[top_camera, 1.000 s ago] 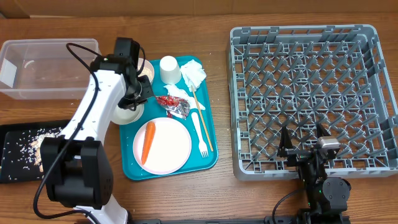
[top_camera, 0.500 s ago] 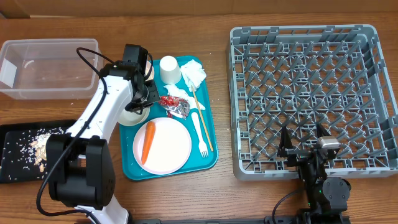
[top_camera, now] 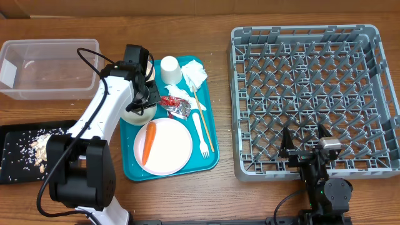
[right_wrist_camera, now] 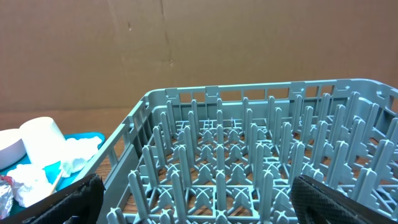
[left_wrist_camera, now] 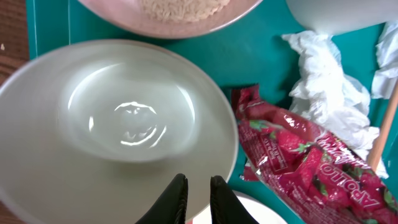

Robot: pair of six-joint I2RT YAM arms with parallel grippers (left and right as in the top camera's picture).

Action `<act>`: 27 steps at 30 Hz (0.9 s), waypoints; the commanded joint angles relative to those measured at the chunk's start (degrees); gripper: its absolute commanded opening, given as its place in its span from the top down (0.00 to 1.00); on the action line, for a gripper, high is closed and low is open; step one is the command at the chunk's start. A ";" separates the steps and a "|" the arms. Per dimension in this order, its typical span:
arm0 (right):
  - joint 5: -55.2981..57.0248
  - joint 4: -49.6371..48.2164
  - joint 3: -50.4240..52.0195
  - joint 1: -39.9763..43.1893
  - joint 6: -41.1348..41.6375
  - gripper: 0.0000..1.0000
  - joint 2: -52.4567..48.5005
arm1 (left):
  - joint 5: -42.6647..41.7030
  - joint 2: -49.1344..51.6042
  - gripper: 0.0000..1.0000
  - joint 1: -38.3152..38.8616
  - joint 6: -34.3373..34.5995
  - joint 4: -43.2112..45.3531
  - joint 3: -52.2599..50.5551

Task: Sort waste into correct bins and load items into the dishwasher rack
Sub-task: 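Carry the empty white bowl back and set it on the tray, then grasp the pink bowl of rice with the left gripper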

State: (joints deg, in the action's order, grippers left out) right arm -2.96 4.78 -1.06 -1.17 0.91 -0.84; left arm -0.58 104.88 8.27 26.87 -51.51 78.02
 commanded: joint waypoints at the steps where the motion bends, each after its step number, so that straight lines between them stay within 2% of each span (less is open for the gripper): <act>1: 0.33 -0.17 0.59 0.28 0.22 0.00 0.68 | 0.59 -1.07 0.81 0.50 -1.51 -1.73 2.58; 4: 0.33 -0.17 0.59 0.28 0.22 0.00 0.68 | 1.25 -1.07 0.76 0.48 -2.73 -4.11 7.54; 5: 0.33 -0.15 0.59 0.28 0.22 0.00 0.68 | 1.31 -1.07 0.70 0.48 -3.37 -4.57 9.57; 6: 0.33 -0.17 0.59 0.28 0.22 0.00 0.68 | 1.33 -1.07 0.56 0.48 -4.02 -4.79 11.54; 8: 0.33 -0.17 0.59 0.28 0.22 0.00 0.68 | 1.27 -1.07 0.48 0.33 -4.70 -4.46 14.29; 17: 0.33 -0.17 0.59 0.28 0.22 0.00 0.68 | 2.36 1.68 0.40 0.33 -11.47 3.91 15.89; 27: 0.33 -0.17 0.59 0.28 0.22 0.00 0.68 | 2.51 10.58 0.40 0.33 -23.28 4.09 15.91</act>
State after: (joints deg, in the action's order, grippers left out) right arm -2.94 4.78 -1.06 -1.15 0.91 -0.84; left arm 1.15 112.92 8.27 9.87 -47.51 93.32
